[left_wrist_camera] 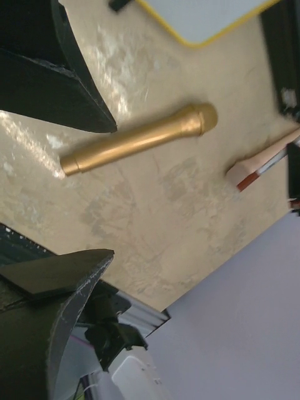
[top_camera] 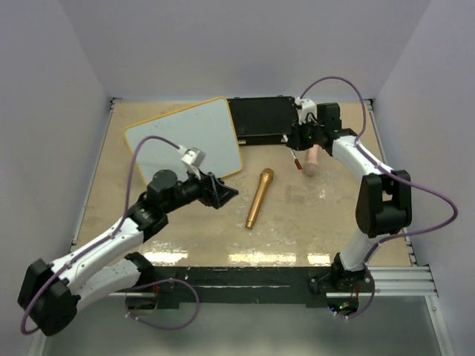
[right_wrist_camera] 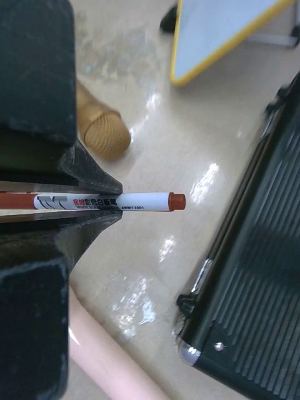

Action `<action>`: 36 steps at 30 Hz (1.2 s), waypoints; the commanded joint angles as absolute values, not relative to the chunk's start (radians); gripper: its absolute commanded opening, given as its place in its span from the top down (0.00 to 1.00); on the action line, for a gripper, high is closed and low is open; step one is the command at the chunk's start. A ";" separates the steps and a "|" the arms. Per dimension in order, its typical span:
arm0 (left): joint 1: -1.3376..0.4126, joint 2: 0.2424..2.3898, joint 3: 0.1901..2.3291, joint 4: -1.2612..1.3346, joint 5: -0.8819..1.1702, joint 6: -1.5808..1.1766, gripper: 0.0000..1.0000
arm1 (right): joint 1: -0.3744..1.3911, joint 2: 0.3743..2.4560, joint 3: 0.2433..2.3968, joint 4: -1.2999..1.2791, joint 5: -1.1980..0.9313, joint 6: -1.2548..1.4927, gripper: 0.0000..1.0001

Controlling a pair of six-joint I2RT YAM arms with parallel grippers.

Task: Write a sentence on the whiteboard
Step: Pick up the whiteboard marker from the center of the board, then pass from the right arm to the left

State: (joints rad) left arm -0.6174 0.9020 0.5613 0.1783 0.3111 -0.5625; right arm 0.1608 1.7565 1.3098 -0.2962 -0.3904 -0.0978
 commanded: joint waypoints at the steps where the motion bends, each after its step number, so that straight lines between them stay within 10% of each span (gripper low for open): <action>1: -0.771 1.084 0.687 0.351 0.154 -0.656 0.22 | 0.124 1.657 1.253 -0.172 -0.615 0.047 0.91; 27: -0.884 1.884 1.295 0.387 0.003 -0.727 0.42 | 0.067 1.566 1.108 0.090 -0.916 0.342 0.90; 36: -0.881 1.916 1.333 0.356 -0.020 -0.698 0.75 | 0.064 1.571 1.100 0.104 -0.927 0.351 0.89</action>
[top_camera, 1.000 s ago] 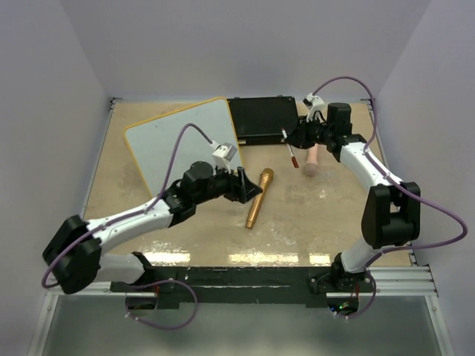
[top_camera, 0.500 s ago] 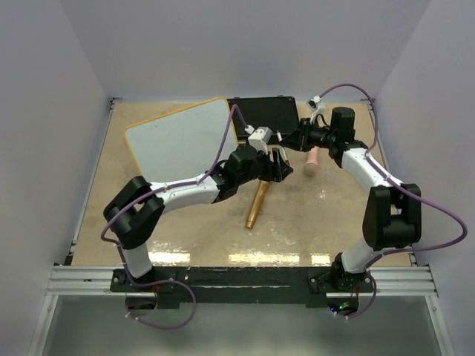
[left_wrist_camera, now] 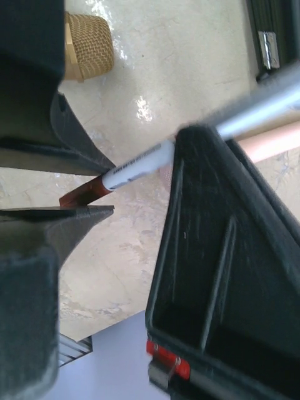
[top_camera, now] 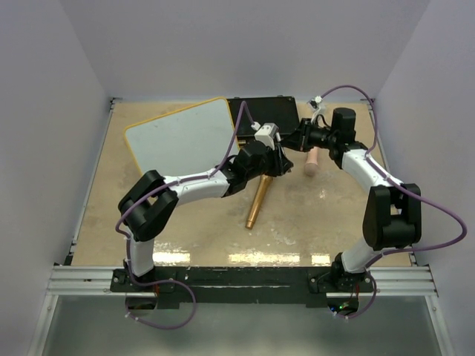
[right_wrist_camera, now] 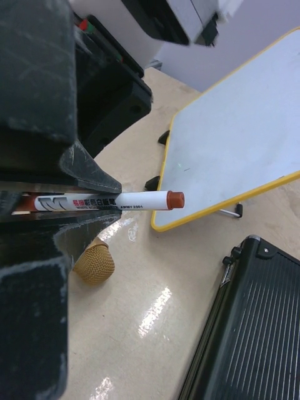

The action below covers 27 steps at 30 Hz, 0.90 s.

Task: Write a sentence on the whiteboard
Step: Pass from the right arm to the left, then pass from the left arm to the right

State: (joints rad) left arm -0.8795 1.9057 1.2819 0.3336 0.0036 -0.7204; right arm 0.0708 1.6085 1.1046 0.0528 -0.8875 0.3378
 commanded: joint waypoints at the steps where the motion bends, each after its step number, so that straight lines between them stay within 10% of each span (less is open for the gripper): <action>1: -0.881 1.917 1.333 0.350 -0.023 -0.693 0.87 | 0.066 1.572 1.100 0.104 -0.931 0.353 0.89; 5: -0.868 1.902 1.313 0.318 -0.014 -0.651 1.00 | 0.055 1.569 1.098 0.112 -0.962 0.345 0.83; 9: -0.816 1.794 1.252 0.250 0.055 -0.525 1.00 | 0.035 1.539 1.149 -0.035 -1.003 0.055 0.21; 12: -0.752 1.682 1.180 0.192 0.244 -0.338 1.00 | 0.026 1.491 1.192 -0.167 -1.019 -0.130 0.06; 21: -0.687 1.453 1.174 -0.431 0.472 0.337 1.00 | 0.098 1.457 1.207 -0.606 -1.319 -0.760 0.02; 27: -0.701 1.344 1.045 -0.400 0.523 0.388 1.00 | 0.261 1.477 1.220 -0.729 -1.304 -0.968 0.03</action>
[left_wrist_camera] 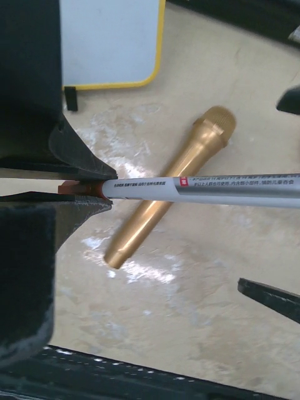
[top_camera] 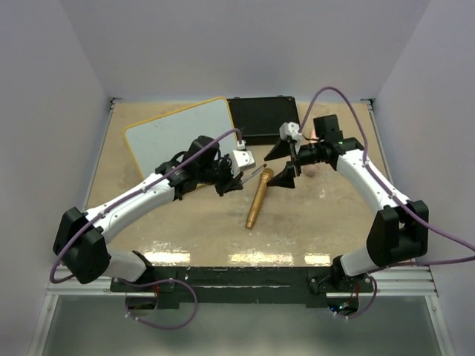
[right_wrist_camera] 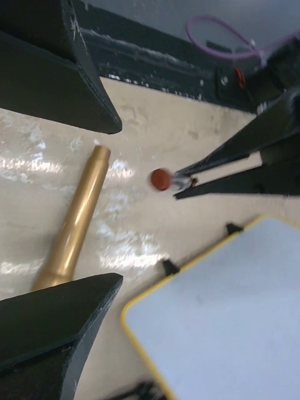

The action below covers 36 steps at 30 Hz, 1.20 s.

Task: Write a sentence on the whiteboard
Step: Pass from the left arm to the right

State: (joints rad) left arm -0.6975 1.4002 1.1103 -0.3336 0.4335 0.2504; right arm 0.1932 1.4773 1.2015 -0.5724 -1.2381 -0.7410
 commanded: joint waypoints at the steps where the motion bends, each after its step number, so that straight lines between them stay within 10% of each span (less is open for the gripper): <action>1: -0.703 1.339 1.032 -0.390 0.523 0.388 1.00 | 0.270 1.482 1.215 -0.727 -1.293 -0.968 0.03; 8: -0.716 1.361 1.008 -0.402 0.557 0.396 1.00 | 0.413 1.522 1.206 -0.715 -1.255 -0.965 0.10; 25: -0.712 1.381 0.997 -0.380 0.554 0.356 1.00 | 0.491 1.574 1.213 -0.632 -1.173 -0.854 0.70; 29: -0.712 1.381 1.000 -0.380 0.557 0.350 1.00 | 0.500 1.578 1.219 -0.637 -1.161 -0.848 1.00; 36: -0.696 1.303 0.965 -0.306 0.525 0.298 0.95 | 0.494 1.578 1.265 -0.666 -1.128 -0.815 1.00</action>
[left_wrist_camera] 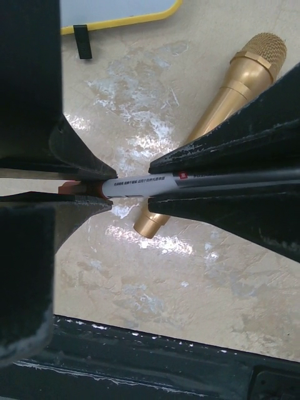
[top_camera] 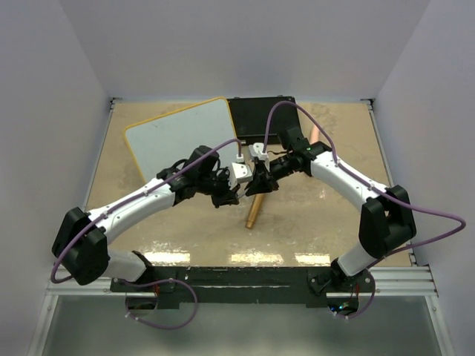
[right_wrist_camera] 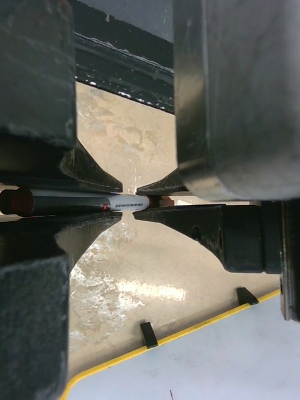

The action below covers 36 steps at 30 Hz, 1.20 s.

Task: Write a sentence on the whiteboard
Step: Pass from the left arm to the right, then pass from the right arm to the left

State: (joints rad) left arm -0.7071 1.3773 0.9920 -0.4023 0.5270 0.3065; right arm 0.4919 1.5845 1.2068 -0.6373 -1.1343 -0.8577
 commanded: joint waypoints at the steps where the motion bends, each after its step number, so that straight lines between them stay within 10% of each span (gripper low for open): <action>1: -0.690 1.284 0.953 -0.290 0.523 0.290 0.84 | 0.492 1.575 1.269 -0.670 -1.126 -0.810 1.00; 11: -0.669 0.908 0.732 -0.109 0.370 0.245 0.38 | 0.426 1.525 1.258 -0.647 -1.221 -0.769 1.00; 27: -0.675 0.965 0.620 0.118 0.552 0.307 0.36 | 0.422 1.457 1.140 -0.322 -1.365 -0.439 1.00; 36: -0.676 1.002 0.643 0.155 0.580 0.247 0.52 | 0.448 1.468 1.120 -0.282 -1.348 -0.417 1.00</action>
State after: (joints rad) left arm -0.6746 0.9810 0.6006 0.0814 0.5385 0.2729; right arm 0.4267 1.4784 1.1271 -0.3305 -1.3277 -0.4465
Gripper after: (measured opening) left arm 0.523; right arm 0.139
